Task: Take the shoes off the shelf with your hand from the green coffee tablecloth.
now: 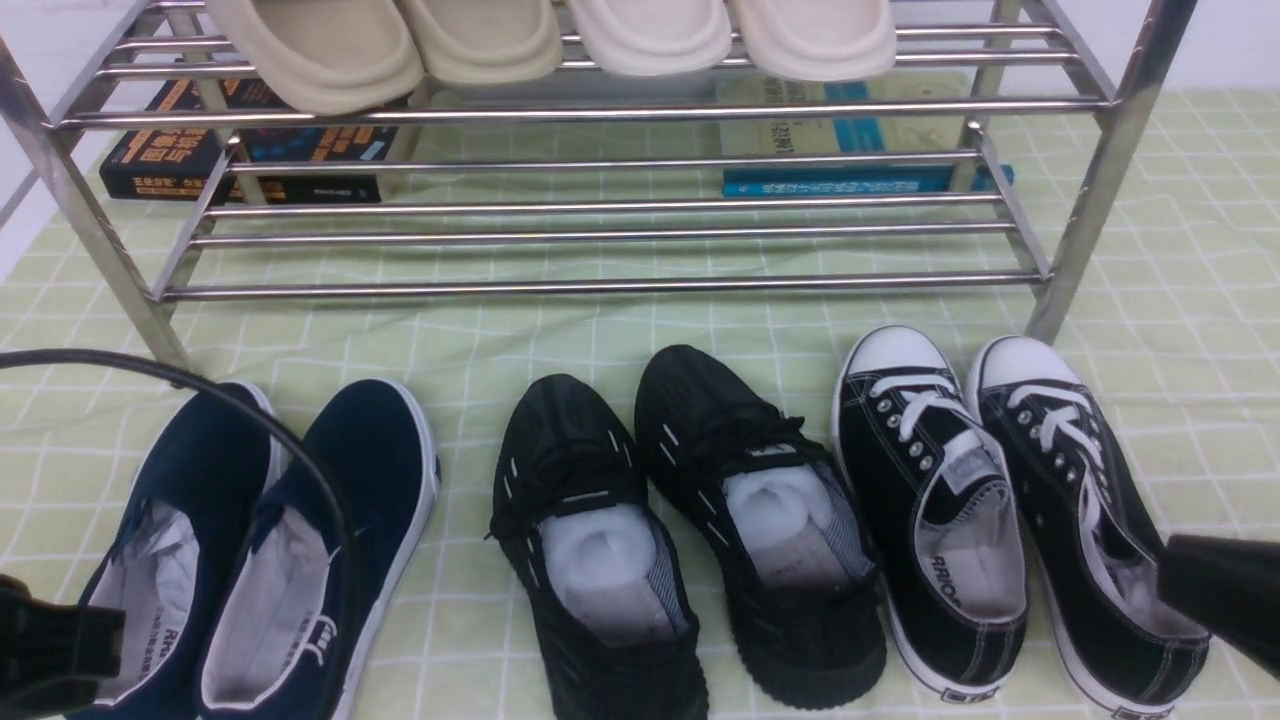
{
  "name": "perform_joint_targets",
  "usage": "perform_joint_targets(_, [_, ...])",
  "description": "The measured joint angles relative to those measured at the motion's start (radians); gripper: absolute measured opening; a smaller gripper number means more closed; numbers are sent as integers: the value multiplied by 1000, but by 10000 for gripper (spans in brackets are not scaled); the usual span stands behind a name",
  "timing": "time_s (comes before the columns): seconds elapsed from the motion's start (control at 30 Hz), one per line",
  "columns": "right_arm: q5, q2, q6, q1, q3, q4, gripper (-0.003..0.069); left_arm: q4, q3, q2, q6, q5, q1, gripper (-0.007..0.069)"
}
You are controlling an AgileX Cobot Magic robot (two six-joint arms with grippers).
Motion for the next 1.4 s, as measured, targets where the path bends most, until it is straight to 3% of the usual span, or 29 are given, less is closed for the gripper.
perform_joint_targets(0.7, [34,-77,1,-36,87,3,4,-2,0,0,0,52,0,73])
perform_joint_targets(0.87, [35,-180,1,-228,214,0,6,-2,0,0,0,51,0,73])
perform_joint_targets(1.0, [39,-335,1,-473,364,-58,11,-3,0,0,0,49,0,74])
perform_joint_targets(1.2, [21,-465,1,-655,493,-99,17,-3,0,0,0,34,0,74])
perform_joint_targets(1.4, [-18,-521,4,-756,501,-93,25,-2,-38,0,0,4,0,74])
